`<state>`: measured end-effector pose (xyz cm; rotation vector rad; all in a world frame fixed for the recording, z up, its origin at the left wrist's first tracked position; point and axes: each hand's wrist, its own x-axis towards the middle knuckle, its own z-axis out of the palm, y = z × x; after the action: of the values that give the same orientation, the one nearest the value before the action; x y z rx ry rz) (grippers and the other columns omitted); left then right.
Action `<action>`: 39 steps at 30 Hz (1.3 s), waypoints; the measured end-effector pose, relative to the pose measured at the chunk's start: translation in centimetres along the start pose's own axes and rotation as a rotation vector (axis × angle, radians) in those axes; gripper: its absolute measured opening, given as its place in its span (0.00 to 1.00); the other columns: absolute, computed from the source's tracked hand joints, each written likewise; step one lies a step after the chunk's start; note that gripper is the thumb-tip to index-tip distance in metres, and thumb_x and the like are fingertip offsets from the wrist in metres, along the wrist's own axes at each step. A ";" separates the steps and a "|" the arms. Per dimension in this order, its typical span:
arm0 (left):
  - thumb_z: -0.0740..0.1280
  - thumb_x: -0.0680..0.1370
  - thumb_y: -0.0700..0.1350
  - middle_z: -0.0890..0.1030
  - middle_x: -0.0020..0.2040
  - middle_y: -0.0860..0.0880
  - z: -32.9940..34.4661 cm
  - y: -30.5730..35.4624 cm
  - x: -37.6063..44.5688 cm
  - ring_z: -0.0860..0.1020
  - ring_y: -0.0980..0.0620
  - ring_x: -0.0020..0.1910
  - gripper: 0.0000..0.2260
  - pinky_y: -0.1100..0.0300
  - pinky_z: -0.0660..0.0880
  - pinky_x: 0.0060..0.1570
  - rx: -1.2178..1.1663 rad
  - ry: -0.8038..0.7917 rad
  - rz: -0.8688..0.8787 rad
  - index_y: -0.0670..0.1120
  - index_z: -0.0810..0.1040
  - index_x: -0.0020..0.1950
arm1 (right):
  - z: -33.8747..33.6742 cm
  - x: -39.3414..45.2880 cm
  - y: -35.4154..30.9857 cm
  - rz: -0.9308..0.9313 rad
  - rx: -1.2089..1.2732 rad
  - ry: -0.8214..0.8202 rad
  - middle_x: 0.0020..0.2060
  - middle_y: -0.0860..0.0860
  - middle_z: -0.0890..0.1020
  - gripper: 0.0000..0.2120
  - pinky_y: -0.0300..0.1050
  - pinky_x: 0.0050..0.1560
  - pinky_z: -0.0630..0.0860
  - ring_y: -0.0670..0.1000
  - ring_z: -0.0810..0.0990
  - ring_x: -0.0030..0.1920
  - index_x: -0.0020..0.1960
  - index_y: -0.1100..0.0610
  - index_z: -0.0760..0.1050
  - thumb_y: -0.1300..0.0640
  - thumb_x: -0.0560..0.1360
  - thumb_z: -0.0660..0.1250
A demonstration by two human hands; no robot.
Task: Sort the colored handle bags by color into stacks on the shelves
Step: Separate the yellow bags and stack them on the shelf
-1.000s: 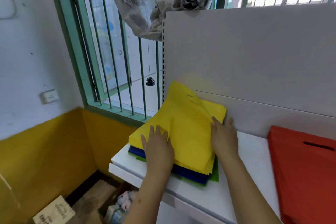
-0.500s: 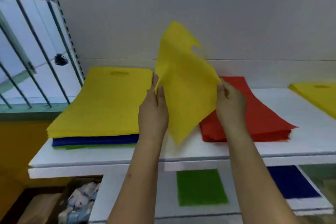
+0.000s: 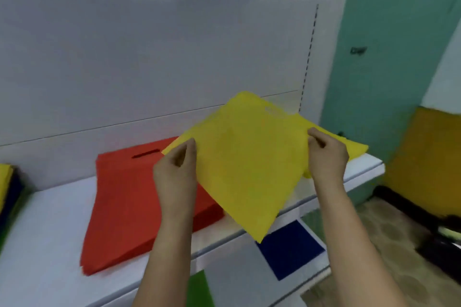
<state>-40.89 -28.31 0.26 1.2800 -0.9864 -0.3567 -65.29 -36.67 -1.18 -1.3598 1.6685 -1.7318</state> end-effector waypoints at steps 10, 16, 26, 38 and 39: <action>0.71 0.73 0.36 0.76 0.67 0.46 15.2 -2.3 0.8 0.75 0.49 0.63 0.29 0.59 0.71 0.58 0.212 -0.252 -0.263 0.45 0.71 0.73 | -4.6 16.2 10.9 0.247 0.004 -0.060 0.72 0.54 0.69 0.37 0.51 0.68 0.69 0.54 0.71 0.69 0.79 0.57 0.52 0.60 0.76 0.68; 0.71 0.73 0.40 0.84 0.40 0.50 18.7 -2.9 3.0 0.83 0.51 0.41 0.04 0.59 0.79 0.42 0.458 -0.544 -0.252 0.47 0.84 0.45 | -3.0 23.2 12.8 0.280 -0.119 -0.103 0.60 0.59 0.78 0.30 0.50 0.55 0.73 0.59 0.77 0.59 0.74 0.62 0.61 0.65 0.74 0.66; 0.68 0.78 0.52 0.85 0.42 0.42 23.9 -4.4 7.0 0.85 0.48 0.41 0.16 0.56 0.83 0.45 0.726 -0.917 -0.491 0.38 0.82 0.50 | 4.7 31.9 13.8 0.134 -0.354 -0.517 0.49 0.54 0.81 0.05 0.45 0.49 0.74 0.53 0.78 0.47 0.51 0.57 0.79 0.59 0.78 0.65; 0.62 0.80 0.58 0.76 0.57 0.46 31.3 -5.5 5.7 0.73 0.44 0.62 0.09 0.57 0.68 0.56 0.869 -0.651 -0.429 0.53 0.72 0.48 | 10.1 36.6 16.5 -0.075 -0.786 -0.741 0.45 0.57 0.81 0.11 0.44 0.39 0.70 0.53 0.76 0.42 0.44 0.59 0.78 0.51 0.76 0.67; 0.61 0.80 0.59 0.74 0.64 0.44 31.8 -5.5 5.4 0.70 0.43 0.66 0.14 0.55 0.67 0.61 0.891 -0.657 -0.443 0.49 0.75 0.56 | 10.2 36.6 16.6 -0.090 -0.812 -0.742 0.44 0.56 0.80 0.11 0.44 0.37 0.69 0.54 0.75 0.41 0.42 0.58 0.76 0.50 0.76 0.67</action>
<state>-60.94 -53.94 -3.61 2.2891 -1.4931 -0.7595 -79.50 -75.51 -4.51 -2.0800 1.8760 -0.3806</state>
